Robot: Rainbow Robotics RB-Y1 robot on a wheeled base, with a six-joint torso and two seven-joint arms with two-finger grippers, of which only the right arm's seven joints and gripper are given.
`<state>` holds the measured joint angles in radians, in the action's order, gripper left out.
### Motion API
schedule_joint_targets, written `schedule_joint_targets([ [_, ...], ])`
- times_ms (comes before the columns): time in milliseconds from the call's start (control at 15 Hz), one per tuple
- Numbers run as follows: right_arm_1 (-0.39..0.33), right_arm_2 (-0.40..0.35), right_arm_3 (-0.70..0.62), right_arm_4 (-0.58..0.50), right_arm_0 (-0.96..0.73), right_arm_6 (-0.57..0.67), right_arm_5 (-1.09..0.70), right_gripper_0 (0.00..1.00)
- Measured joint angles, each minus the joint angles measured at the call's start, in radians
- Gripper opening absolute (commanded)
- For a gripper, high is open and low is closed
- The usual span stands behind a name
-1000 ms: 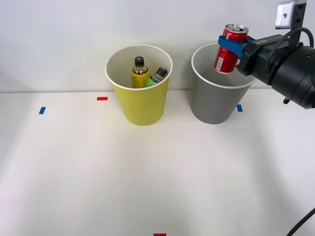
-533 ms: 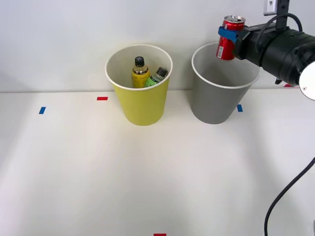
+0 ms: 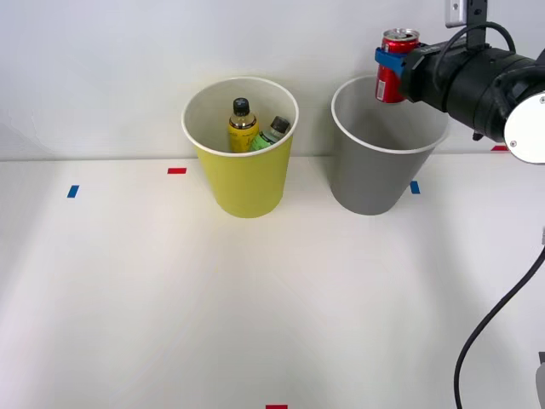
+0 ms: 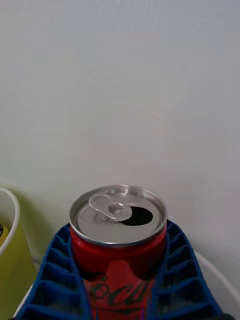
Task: Put cans in the gray bin, plastic bottles in the light green bin
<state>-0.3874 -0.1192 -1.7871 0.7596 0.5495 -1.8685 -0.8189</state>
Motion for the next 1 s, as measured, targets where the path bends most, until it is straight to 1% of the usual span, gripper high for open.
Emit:
schedule_joint_targets([
  [67,0.005,0.009,0.0,-0.031,0.001,0.001,0.0,0.94],
  [133,0.009,0.018,0.0,-0.057,0.001,0.004,0.0,1.0],
  [400,0.021,0.025,0.0,-0.057,0.0,0.001,0.0,1.0],
  [667,0.019,0.027,0.0,-0.022,-0.002,-0.001,0.001,1.0],
  [800,0.017,0.025,-0.004,0.015,-0.013,-0.007,0.009,1.0],
  [1000,0.018,0.031,-0.064,0.081,-0.125,-0.024,0.145,1.0],
])
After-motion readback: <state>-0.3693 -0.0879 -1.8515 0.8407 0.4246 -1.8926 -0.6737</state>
